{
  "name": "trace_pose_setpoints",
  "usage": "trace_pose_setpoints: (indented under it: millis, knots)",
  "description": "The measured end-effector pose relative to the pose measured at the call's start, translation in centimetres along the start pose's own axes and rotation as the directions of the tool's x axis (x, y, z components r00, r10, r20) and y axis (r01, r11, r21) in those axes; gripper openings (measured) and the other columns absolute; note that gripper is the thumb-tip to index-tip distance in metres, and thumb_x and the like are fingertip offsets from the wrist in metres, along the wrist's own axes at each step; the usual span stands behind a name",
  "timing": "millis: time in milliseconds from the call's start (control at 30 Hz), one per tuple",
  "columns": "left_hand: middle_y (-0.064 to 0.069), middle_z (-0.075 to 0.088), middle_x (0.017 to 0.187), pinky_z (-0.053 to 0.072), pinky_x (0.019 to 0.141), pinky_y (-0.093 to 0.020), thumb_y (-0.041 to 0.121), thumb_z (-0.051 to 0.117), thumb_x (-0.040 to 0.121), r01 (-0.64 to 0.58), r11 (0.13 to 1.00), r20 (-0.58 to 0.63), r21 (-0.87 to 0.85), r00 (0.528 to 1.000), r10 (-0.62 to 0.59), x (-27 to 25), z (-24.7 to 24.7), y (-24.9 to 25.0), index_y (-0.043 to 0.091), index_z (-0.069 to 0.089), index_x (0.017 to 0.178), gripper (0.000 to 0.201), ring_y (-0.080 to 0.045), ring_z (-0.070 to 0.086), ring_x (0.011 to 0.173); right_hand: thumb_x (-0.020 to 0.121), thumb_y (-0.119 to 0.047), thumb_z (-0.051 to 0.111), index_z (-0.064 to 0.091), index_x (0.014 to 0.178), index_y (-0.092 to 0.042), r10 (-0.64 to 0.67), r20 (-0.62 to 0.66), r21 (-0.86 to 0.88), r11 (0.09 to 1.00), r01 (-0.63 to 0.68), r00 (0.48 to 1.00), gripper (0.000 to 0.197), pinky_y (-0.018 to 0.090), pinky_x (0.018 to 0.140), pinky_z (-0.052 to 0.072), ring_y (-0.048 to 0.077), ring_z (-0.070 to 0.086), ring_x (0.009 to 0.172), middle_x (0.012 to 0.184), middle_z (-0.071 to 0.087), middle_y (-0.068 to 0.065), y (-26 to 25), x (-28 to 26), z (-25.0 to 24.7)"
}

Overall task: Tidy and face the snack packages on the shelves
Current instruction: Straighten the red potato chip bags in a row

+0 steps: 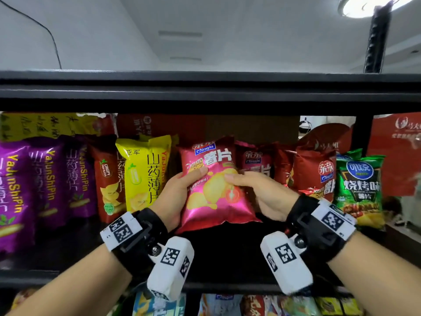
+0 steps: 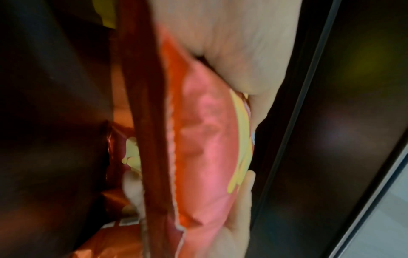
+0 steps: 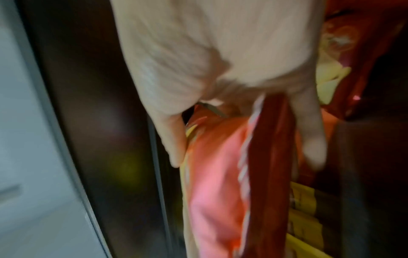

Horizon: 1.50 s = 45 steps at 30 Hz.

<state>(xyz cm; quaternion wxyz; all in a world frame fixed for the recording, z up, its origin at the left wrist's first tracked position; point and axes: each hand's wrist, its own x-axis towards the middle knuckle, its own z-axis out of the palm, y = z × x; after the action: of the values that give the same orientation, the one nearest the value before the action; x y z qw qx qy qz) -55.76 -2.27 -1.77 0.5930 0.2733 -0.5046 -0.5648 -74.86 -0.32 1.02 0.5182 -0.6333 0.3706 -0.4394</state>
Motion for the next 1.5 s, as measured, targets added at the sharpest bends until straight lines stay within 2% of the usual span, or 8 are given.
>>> trace_pose_setpoints:
  millis: [100, 233, 500, 867, 1033, 1233, 1367, 1500]
  knots:
    - [-0.018, 0.074, 0.113, 0.06, 0.09, -0.039, 0.034, 0.054, 0.099, 0.104, 0.989, 0.093, 0.11, 0.989, -0.114, -0.2, 0.4, 1.1, 0.006, 0.072, 0.119, 0.039, -0.032, 0.072, 0.104, 0.075, -0.044, 0.074, 0.077, 0.106, -0.014, 0.131, 0.147, 0.021, 0.991, -0.136, 0.98, 0.043, 0.039, 0.071, 0.062, 0.035, 0.074, 0.087, 0.106, 0.075, 0.015, 0.1, 0.2, -0.4]
    - [0.024, 0.073, 0.072, 0.046, 0.061, 0.0, 0.019, 0.028, 0.109, 0.074, 0.982, 0.159, 0.173, 0.982, -0.102, -0.1, 0.9, 1.4, 0.031, 0.074, 0.081, 0.055, 0.014, 0.067, 0.071, 0.073, -0.053, 0.073, 0.081, 0.084, -0.011, 0.238, 0.245, -0.011, 0.97, -0.243, 0.94, 0.044, 0.023, 0.039, 0.053, 0.025, 0.068, 0.052, 0.08, 0.072, 0.021, -0.2, 0.7, -1.2]
    - [-0.013, 0.078, 0.101, 0.061, 0.068, -0.032, 0.034, 0.078, 0.072, 0.043, 0.964, 0.15, 0.263, 0.985, -0.085, 0.8, 0.1, -0.2, 0.016, 0.081, 0.096, 0.03, -0.025, 0.077, 0.083, 0.081, -0.017, 0.075, 0.073, 0.112, -0.014, 0.199, 0.05, -0.022, 0.98, -0.198, 0.979, 0.032, 0.045, 0.096, 0.052, 0.026, 0.07, 0.1, 0.114, 0.073, 0.011, 2.0, 2.0, -0.9]
    - [-0.013, 0.077, 0.087, 0.063, 0.077, -0.049, 0.004, 0.088, 0.071, 0.154, 0.873, -0.383, 0.464, 0.923, 0.041, 5.4, 0.1, -1.5, 0.002, 0.069, 0.087, 0.025, -0.031, 0.075, 0.08, 0.082, -0.007, 0.066, 0.055, 0.109, 0.002, -0.173, -0.593, -0.361, 0.93, -0.067, 0.786, 0.031, 0.033, 0.068, 0.05, 0.031, 0.065, 0.086, 0.107, 0.066, 0.018, 2.9, 3.7, -3.5]
    - [-0.013, 0.067, 0.1, 0.058, 0.081, -0.04, 0.007, 0.076, 0.084, 0.189, 0.837, -0.491, 0.513, 0.865, 0.106, 7.4, 0.1, -2.6, 0.003, 0.061, 0.099, 0.022, -0.027, 0.066, 0.087, 0.077, -0.004, 0.072, 0.066, 0.084, -0.003, -0.065, -0.564, -0.271, 0.956, -0.11, 0.823, 0.01, 0.05, 0.088, 0.058, 0.038, 0.07, 0.092, 0.101, 0.072, 0.023, 3.2, 5.7, -5.0]
    - [-0.007, 0.064, 0.084, 0.048, 0.052, -0.023, -0.005, 0.06, 0.089, 0.185, 0.88, -0.434, 0.438, 0.9, 0.027, 8.4, -0.8, -3.6, 0.013, 0.058, 0.079, 0.02, -0.018, 0.06, 0.065, 0.075, -0.017, 0.083, 0.07, 0.091, -0.005, -0.07, -0.544, -0.326, 0.936, -0.134, 0.836, 0.024, 0.031, 0.062, 0.054, 0.024, 0.069, 0.076, 0.093, 0.075, 0.014, 4.8, 7.2, -5.8]
    - [-0.002, 0.061, 0.076, 0.048, 0.05, -0.022, -0.004, 0.057, 0.091, 0.171, 0.871, -0.386, 0.46, 0.922, 0.023, 8.2, -0.8, -3.9, 0.013, 0.058, 0.079, 0.021, -0.013, 0.058, 0.06, 0.065, -0.009, 0.09, 0.064, 0.105, -0.004, -0.15, -0.595, -0.313, 0.948, -0.055, 0.79, 0.048, 0.043, 0.087, 0.058, 0.025, 0.071, 0.089, 0.098, 0.074, 0.009, 5.6, 7.5, -6.1]
    - [-0.01, 0.072, 0.092, 0.057, 0.075, -0.032, -0.006, 0.064, 0.089, 0.122, 0.866, -0.41, 0.485, 0.906, 0.102, 8.4, -0.3, -3.9, 0.006, 0.066, 0.095, 0.014, -0.021, 0.068, 0.079, 0.06, -0.019, 0.092, 0.06, 0.113, -0.005, -0.176, -0.585, -0.378, 0.923, -0.074, 0.792, 0.064, 0.048, 0.087, 0.058, 0.026, 0.071, 0.093, 0.103, 0.073, 0.008, 5.2, 7.8, -6.6]
